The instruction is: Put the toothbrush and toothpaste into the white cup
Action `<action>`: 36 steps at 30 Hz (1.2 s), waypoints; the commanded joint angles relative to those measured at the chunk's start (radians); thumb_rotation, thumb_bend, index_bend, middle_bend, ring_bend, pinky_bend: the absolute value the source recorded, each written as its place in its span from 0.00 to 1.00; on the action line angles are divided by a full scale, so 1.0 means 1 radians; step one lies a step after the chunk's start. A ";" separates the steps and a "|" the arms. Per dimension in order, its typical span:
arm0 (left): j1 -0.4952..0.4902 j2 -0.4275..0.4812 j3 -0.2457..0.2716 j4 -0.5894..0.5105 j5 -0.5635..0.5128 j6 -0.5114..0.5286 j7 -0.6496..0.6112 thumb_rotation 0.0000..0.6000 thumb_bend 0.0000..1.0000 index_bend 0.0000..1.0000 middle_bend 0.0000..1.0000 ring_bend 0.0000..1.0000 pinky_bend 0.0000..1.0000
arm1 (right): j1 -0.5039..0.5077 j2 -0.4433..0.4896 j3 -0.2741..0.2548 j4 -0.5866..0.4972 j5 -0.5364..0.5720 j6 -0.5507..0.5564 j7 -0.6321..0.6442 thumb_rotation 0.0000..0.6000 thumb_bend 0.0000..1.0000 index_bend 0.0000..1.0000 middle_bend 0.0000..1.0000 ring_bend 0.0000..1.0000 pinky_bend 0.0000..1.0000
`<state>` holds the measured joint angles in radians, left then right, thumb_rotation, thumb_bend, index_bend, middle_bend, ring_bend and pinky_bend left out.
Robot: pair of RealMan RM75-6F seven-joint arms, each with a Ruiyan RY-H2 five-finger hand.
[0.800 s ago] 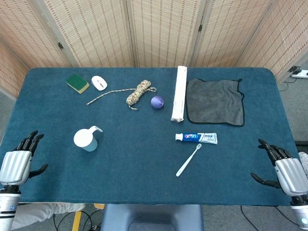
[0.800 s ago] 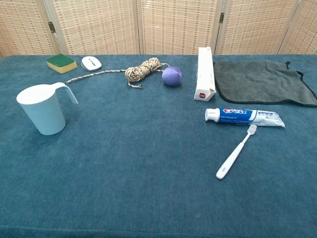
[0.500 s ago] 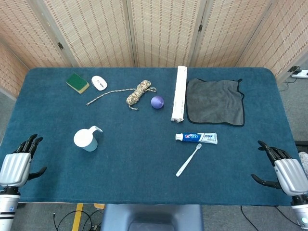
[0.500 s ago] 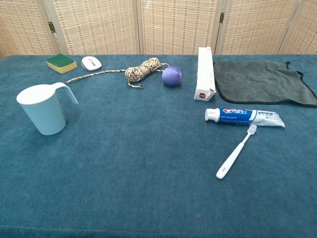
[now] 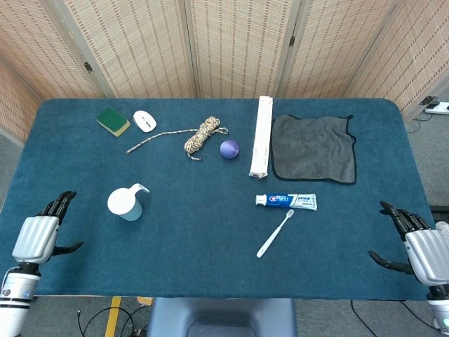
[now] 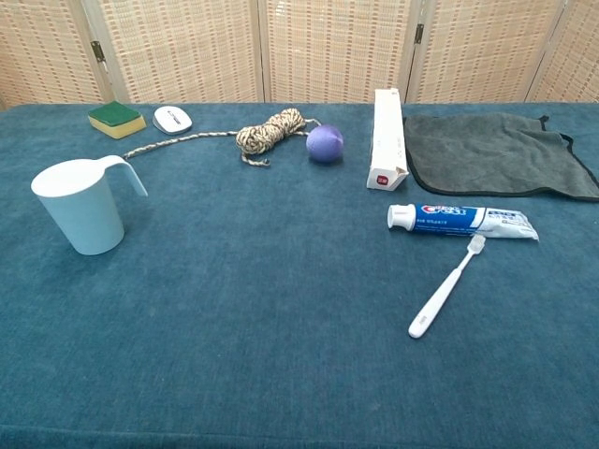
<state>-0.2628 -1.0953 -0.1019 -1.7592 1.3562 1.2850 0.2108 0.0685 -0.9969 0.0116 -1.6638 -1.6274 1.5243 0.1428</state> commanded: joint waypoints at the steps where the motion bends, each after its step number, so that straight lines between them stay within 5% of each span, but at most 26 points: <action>1: -0.048 -0.023 -0.017 0.036 -0.014 -0.064 -0.032 0.89 0.13 0.00 0.10 0.21 0.45 | -0.001 -0.002 -0.001 0.004 -0.003 0.002 0.003 1.00 0.10 0.09 0.24 0.21 0.26; 8: -0.131 -0.071 -0.061 0.072 -0.133 -0.182 -0.014 0.39 0.12 0.00 0.10 0.18 0.45 | -0.011 -0.005 -0.002 0.015 -0.005 0.021 0.016 1.00 0.10 0.09 0.24 0.21 0.26; 18: -0.226 -0.135 -0.084 0.068 -0.302 -0.260 0.135 0.19 0.12 0.00 0.09 0.14 0.39 | -0.019 -0.013 -0.001 0.031 -0.011 0.039 0.027 1.00 0.10 0.09 0.24 0.21 0.26; 24: -0.270 -0.185 -0.081 0.096 -0.359 -0.273 0.196 0.19 0.12 0.00 0.08 0.14 0.38 | -0.023 -0.015 -0.002 0.038 -0.008 0.040 0.032 1.00 0.10 0.09 0.24 0.21 0.26; 32: -0.317 -0.248 -0.079 0.149 -0.424 -0.278 0.248 0.52 0.12 0.00 0.08 0.14 0.38 | -0.033 -0.015 -0.005 0.046 -0.003 0.047 0.041 1.00 0.10 0.09 0.24 0.21 0.26; 36: -0.330 -0.271 -0.084 0.165 -0.452 -0.270 0.253 0.56 0.12 0.00 0.08 0.14 0.38 | -0.036 -0.013 -0.006 0.046 -0.001 0.047 0.044 1.00 0.10 0.09 0.24 0.20 0.26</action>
<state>-0.5878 -1.3605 -0.1843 -1.5993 0.9117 1.0122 0.4612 0.0326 -1.0104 0.0058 -1.6173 -1.6286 1.5717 0.1868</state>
